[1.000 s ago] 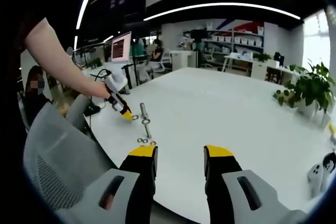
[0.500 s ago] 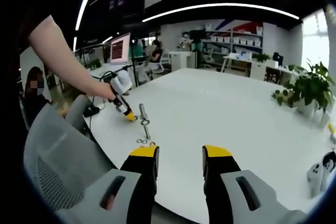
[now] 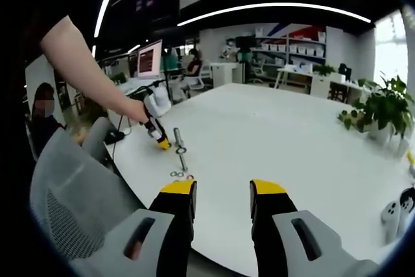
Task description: Place the washer onto the threaded stud by aligning its center hole with the stud, sliding it down to the base, and recovering from edge contact or off-axis alignment until the washer reaches the visible bottom stop.
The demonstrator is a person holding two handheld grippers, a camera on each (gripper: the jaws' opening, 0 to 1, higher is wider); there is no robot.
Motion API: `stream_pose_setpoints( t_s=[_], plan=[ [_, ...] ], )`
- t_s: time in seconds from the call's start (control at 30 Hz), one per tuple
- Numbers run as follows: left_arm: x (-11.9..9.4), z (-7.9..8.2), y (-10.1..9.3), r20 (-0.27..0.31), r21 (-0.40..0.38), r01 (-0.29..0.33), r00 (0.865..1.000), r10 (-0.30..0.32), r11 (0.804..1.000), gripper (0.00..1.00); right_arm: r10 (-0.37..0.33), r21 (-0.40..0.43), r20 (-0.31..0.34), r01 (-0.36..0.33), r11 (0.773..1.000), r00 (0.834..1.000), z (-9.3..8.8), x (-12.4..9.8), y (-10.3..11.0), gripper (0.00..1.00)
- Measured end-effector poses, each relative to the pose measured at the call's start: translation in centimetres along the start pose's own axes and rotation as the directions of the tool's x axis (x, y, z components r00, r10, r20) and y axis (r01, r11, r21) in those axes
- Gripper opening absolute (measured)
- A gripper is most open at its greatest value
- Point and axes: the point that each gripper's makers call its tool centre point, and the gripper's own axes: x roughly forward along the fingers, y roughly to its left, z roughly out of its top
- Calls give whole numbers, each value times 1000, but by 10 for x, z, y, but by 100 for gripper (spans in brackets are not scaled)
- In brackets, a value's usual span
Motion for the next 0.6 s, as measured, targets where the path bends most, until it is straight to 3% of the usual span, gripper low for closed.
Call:
stream_pose_setpoints(
  t_s=[0.13, 0.27, 0.37, 0.6],
  plan=[
    [0, -2, -1, -13, -12, 16, 1000, -16, 1000, 21, 3, 5, 6, -3, 1000, 1000, 2, 0, 1, 35],
    [-1, -6, -4, -21, 29, 29, 999, -28, 999, 21, 8, -7, 3, -8, 1000, 1000, 1, 0, 3, 35],
    [-2, -11, -4, -60, 4, 33, 998, -32, 999, 21, 4, 2, 3, -4, 1000, 1000, 1, 0, 1, 35],
    [-2, -13, -5, -81, 59, 37, 996, -32, 998, 23, 7, -5, -1, -7, 1000, 1000, 1, 0, 2, 35]
  ],
)
